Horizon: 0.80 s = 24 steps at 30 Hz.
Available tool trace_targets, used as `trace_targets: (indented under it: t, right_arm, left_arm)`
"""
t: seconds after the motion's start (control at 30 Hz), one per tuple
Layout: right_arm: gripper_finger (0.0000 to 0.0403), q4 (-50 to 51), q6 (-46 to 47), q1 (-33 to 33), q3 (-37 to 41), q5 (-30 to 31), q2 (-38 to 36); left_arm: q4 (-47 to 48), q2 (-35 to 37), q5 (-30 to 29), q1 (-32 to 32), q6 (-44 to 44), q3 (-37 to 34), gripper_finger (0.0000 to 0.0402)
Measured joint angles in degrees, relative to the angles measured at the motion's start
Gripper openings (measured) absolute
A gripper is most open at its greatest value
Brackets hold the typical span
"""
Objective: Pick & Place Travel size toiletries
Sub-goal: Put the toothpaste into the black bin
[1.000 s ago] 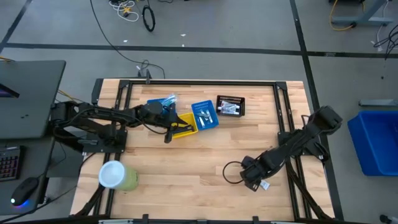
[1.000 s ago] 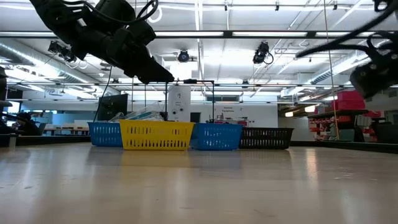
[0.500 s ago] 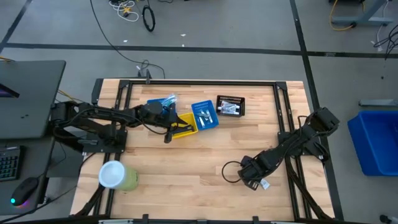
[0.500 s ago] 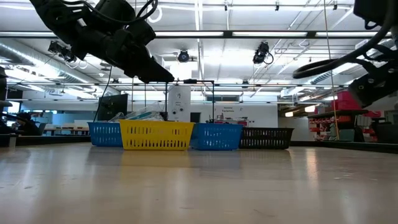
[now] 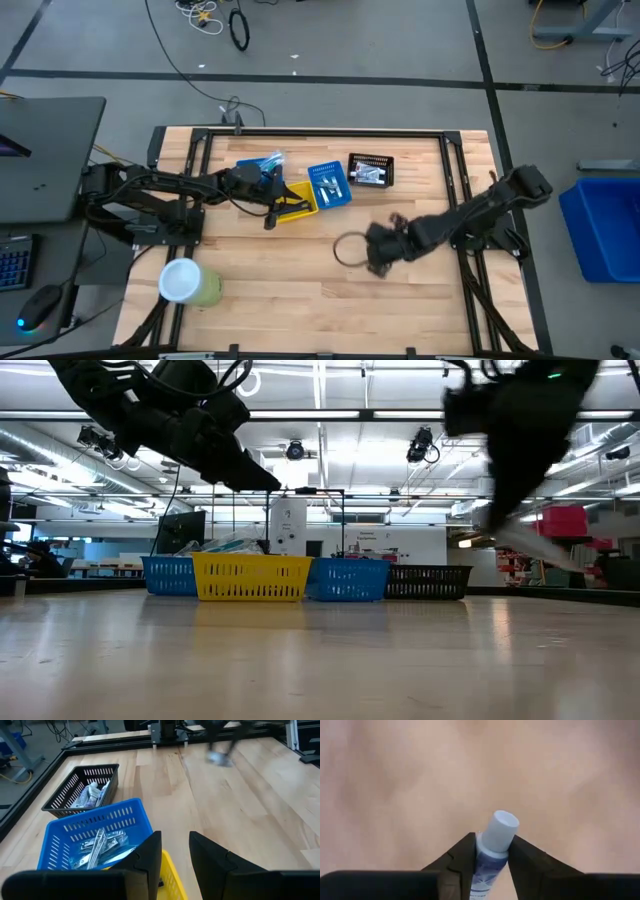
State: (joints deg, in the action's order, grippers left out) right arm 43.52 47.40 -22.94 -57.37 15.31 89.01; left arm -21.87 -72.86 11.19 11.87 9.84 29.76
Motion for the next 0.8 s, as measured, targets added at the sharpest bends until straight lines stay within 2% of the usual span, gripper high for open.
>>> trace_targets:
  t: [0.2, 0.27, 0.3, 0.37, 0.63, 0.7, 0.8]
  right_arm:
    - [0.0101, -1.52, -14.96, 8.05, -2.09, 33.55, -1.94]
    - [0.0099, -4.46, -19.64, 12.12, -2.09, 40.69, -1.92]
    - [0.0099, -5.89, -22.26, 14.29, -2.09, 42.07, -1.92]
    - [0.0103, -9.76, -27.68, 18.8, -1.95, 40.58, -1.92]
    - [0.0112, -31.68, -51.7, 32.68, 5.95, 22.05, -1.92]
    - [0.0116, -35.29, -54.68, 34.41, 8.81, 20.31, -1.92]
    - [0.0131, -40.31, -57.31, 36.39, 13.16, 20.95, -1.92]
  left_arm:
    - [-1.86, -0.02, -0.03, -0.01, 0.25, 0.0, 0.0107]
    - [-2.22, -0.03, -0.03, 0.0, 0.22, 0.0, 0.0107]
    - [-2.22, -0.04, -0.03, -0.01, 0.17, 0.0, 0.0107]
    - [-2.21, -0.04, -0.05, 0.0, 0.26, 0.0, 0.0107]
    - [-1.99, -0.07, -0.03, -0.01, 0.31, 0.0, 0.0107]
    - [-1.94, -0.33, -0.03, -0.01, -0.59, 0.0, 0.0107]
    - [-1.2, -0.37, -0.02, -0.01, -1.67, 0.0, 0.0107]
